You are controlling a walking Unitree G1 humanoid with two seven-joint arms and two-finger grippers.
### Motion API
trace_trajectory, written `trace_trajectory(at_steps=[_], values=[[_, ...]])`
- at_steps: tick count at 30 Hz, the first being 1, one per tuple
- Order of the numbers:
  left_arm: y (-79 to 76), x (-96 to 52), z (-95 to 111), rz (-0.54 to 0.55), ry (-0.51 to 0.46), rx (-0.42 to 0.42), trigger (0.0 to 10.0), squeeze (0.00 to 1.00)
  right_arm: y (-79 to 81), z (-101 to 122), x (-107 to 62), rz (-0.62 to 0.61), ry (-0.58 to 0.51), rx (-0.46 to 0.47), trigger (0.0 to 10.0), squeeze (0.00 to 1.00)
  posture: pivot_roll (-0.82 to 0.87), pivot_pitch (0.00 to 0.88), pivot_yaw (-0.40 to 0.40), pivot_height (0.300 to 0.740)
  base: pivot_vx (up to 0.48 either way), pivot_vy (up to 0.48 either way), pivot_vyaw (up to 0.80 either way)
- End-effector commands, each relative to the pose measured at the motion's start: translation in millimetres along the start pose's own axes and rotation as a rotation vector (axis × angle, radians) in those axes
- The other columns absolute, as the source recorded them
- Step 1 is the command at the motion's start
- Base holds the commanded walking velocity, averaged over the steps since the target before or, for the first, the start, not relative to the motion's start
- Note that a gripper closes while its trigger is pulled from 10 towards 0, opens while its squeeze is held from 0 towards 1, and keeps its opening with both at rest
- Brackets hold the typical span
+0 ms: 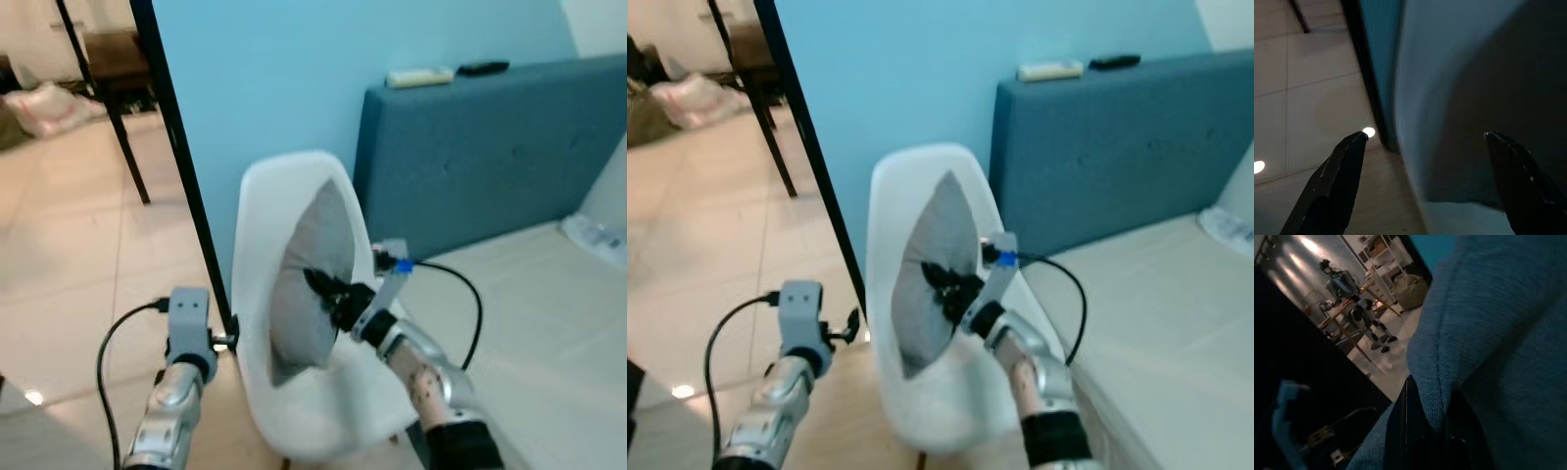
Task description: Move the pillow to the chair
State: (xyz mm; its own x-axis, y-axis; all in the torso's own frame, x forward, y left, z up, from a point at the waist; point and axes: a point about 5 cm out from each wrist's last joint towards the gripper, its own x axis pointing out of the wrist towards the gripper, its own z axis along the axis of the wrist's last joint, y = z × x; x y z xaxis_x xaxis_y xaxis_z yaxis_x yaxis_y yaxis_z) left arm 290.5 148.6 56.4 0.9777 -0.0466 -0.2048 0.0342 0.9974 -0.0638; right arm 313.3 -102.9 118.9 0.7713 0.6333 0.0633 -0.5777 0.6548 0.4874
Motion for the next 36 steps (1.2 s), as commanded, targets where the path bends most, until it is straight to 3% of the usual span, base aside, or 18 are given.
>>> trace_trajectory(at_steps=[1,7,15,18,22,29,32,36], values=[[3.6,-1.6,-3.5,0.014,0.017,0.012,10.0,0.0,11.9,11.0,7.4,0.066,-0.053,-0.024,10.0,0.0,-0.02,0.032,0.012,0.74,0.0,0.0,0.0],[-0.1,-3.2,-3.1,-0.022,0.014,0.033,10.0,0.0,12.9,9.6,7.2,0.074,-0.045,-0.023,10.0,0.0,-0.02,0.03,0.011,0.74,0.0,-0.096,0.0],[-3.6,-5.1,-6.6,-0.021,0.032,0.031,10.0,0.0,13.5,5.8,5.9,0.084,-0.015,-0.021,10.0,0.0,-0.03,0.033,0.011,0.74,0.0,-0.455,0.0],[-3.0,-4.6,-7.0,-0.013,0.031,0.018,10.0,0.0,12.3,-8.6,4.0,0.084,0.097,-0.057,10.0,0.0,-0.03,0.038,0.01,0.74,0.0,0.0,0.0],[-2.2,-5.7,-6.9,-0.008,0.031,0.018,10.0,0.0,5.9,-16.5,3.1,0.04,0.163,-0.074,10.0,0.0,-0.02,0.044,0.009,0.74,0.0,0.0,0.0],[-0.1,-10.7,-10.0,0.0,0.04,0.018,10.0,0.0,-44.6,-25.5,-8.5,-0.318,0.326,-0.12,10.0,0.0,-0.02,0.058,0.011,0.74,0.0,0.0,0.0],[0.3,-11.6,-10.2,0.001,0.041,0.019,10.0,0.0,-57.3,-34.1,-16.2,-0.389,0.411,-0.092,10.0,0.0,-0.02,0.065,0.017,0.74,0.0,0.0,0.0],[-0.9,-11.3,-10.0,-0.001,0.041,0.019,10.0,0.0,-62.3,-38.9,-18.7,-0.412,0.461,-0.108,10.0,0.0,-0.02,0.068,0.017,0.74,0.0,0.0,0.0]])
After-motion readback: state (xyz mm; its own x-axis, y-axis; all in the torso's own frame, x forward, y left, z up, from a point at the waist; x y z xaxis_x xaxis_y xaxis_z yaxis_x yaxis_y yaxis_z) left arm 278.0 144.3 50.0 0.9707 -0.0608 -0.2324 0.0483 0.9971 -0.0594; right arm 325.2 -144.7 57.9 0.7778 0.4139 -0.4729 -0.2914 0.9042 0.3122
